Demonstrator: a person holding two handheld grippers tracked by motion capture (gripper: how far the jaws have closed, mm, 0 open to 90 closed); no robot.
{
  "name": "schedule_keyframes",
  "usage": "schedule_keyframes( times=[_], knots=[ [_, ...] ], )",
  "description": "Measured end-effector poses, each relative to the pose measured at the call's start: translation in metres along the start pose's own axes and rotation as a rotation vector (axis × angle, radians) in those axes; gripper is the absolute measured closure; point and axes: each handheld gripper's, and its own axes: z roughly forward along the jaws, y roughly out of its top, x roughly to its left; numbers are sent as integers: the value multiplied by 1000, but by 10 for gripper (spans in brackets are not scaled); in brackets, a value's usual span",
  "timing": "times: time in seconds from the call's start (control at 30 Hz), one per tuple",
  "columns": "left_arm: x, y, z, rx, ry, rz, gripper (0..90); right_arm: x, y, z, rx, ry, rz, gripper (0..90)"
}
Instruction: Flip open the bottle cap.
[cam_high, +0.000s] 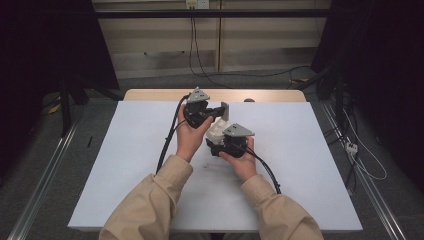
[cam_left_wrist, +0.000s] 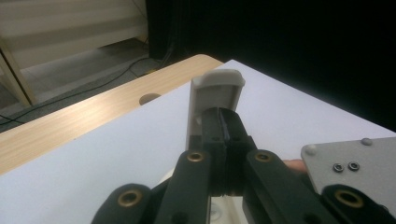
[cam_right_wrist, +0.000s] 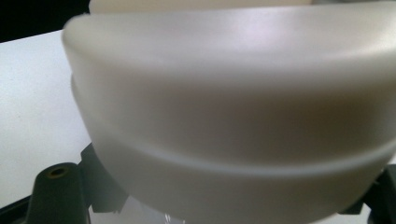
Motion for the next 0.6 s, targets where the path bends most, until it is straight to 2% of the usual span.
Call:
schedule_keyframes(
  times=[0.6],
  knots=[
    [2, 3, 8, 6, 8, 6, 900, 0, 0, 0, 0, 1, 0, 188]
  ],
)
